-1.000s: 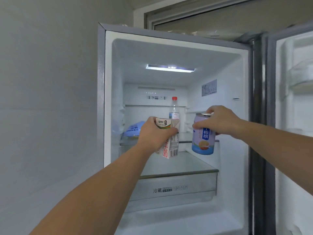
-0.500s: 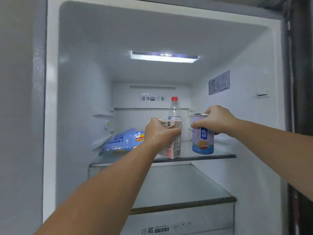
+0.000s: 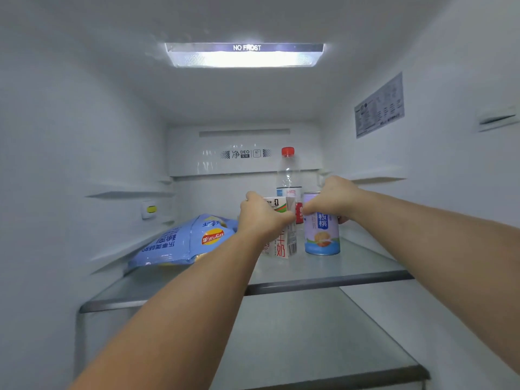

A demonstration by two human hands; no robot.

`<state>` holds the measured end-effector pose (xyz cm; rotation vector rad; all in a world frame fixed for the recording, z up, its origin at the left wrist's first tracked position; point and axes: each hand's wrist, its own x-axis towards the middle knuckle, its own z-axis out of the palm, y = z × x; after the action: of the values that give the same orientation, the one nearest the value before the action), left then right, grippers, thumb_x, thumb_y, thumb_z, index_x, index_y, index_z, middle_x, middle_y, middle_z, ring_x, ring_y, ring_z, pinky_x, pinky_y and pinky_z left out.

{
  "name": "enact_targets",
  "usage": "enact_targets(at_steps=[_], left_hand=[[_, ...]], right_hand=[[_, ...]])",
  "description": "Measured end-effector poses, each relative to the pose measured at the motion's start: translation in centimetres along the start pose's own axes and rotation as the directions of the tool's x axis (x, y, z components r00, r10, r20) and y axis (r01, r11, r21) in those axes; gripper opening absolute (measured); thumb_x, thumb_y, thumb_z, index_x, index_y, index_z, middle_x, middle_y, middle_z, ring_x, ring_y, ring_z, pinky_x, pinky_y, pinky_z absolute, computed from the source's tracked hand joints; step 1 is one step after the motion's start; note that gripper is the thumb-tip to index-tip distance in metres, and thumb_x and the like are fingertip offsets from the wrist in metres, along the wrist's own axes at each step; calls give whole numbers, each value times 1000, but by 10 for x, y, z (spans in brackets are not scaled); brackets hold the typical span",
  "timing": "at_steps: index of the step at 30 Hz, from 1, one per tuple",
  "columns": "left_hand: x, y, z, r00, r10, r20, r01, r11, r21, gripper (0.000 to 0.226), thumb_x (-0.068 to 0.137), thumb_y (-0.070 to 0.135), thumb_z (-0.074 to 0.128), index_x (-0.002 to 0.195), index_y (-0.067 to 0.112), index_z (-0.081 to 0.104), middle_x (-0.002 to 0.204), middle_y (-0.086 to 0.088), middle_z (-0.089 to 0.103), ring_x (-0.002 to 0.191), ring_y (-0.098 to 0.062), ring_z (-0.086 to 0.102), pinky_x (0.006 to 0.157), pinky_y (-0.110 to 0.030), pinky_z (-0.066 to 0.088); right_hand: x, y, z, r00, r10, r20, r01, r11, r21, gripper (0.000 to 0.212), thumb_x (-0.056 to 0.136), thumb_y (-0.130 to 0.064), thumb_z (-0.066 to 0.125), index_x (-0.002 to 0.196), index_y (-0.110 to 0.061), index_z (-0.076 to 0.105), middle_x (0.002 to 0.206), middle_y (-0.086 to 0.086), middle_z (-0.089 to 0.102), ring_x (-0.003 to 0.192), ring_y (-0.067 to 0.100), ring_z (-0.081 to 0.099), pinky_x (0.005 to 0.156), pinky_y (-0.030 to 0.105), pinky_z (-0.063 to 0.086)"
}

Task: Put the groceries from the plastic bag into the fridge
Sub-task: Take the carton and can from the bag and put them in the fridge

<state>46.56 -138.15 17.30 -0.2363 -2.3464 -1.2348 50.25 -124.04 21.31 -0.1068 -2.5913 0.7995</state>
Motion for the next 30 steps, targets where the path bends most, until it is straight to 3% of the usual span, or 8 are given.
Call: enact_targets(at_steps=[2, 7, 10, 13, 17, 22, 27, 30], left_hand=[[11, 1, 3, 1000, -11, 14, 10, 997, 81, 75, 68, 54, 79, 115, 9, 42, 110, -10, 60, 94, -26, 65, 71, -40, 58], [32, 1, 7, 998, -45, 45, 38, 989, 143, 76, 68, 54, 79, 116, 5, 45, 111, -10, 62, 92, -26, 67, 66, -35, 55], [37, -4, 12, 998, -56, -4, 56, 988, 145, 75, 73, 50, 78, 119, 5, 40, 118, -12, 57, 99, -28, 64, 65, -35, 51], [43, -5, 15, 997, -73, -7, 73, 986, 147, 78, 73, 51, 78, 122, 4, 39, 121, -14, 55, 102, -29, 63, 70, -38, 54], [44, -4, 15, 996, -90, 8, 88, 986, 144, 78, 74, 49, 78, 123, 4, 38, 122, -15, 55, 102, -30, 63, 72, -38, 55], [28, -3, 5, 999, -33, 41, 28, 991, 130, 73, 73, 40, 82, 122, 7, 39, 119, -13, 55, 98, -27, 62, 54, -28, 47], [-4, -2, -20, 996, 38, 81, -49, 989, 138, 53, 79, 29, 74, 118, 12, 42, 113, -10, 60, 95, -25, 65, 73, -37, 59], [-33, 6, -41, 973, 169, 155, -189, 974, 128, 41, 85, 20, 66, 120, 16, 46, 104, -2, 56, 89, -21, 60, 71, -31, 54]], right_hand=[[10, 0, 7, 1000, -14, -14, 14, 1000, -24, 28, 79, -24, 72, 71, -8, 51, 85, 12, 63, 81, 25, 63, 75, 33, 55], [32, 3, 18, 1000, -4, -4, 4, 1000, -3, 31, 81, -22, 71, 66, -10, 47, 77, 9, 58, 78, 26, 59, 60, 28, 47], [41, 7, 21, 1000, -8, 1, 8, 1000, 7, 32, 84, -22, 69, 66, -12, 44, 73, 6, 54, 81, 25, 58, 63, 28, 46], [50, 9, 27, 1000, -2, -8, 2, 1000, -12, 33, 84, -28, 69, 68, -13, 43, 98, 12, 59, 96, 27, 57, 63, 27, 44], [61, 15, 35, 999, 35, -42, -33, 998, 45, 41, 79, -31, 72, 105, -6, 52, 120, 17, 53, 89, 25, 57, 46, 24, 35], [51, 20, 39, 995, 59, -78, -47, 987, 155, 75, 75, -28, 76, 133, -5, 34, 126, 16, 48, 104, 29, 57, 62, 29, 43], [14, 15, 35, 992, 45, -120, -31, 992, 119, 64, 78, -20, 72, 129, -5, 38, 124, 17, 48, 99, 30, 60, 62, 29, 44], [-24, 7, 30, 991, -2, -132, 16, 995, 102, 48, 72, -20, 70, 114, -7, 50, 115, 16, 56, 91, 27, 62, 58, 27, 47]])
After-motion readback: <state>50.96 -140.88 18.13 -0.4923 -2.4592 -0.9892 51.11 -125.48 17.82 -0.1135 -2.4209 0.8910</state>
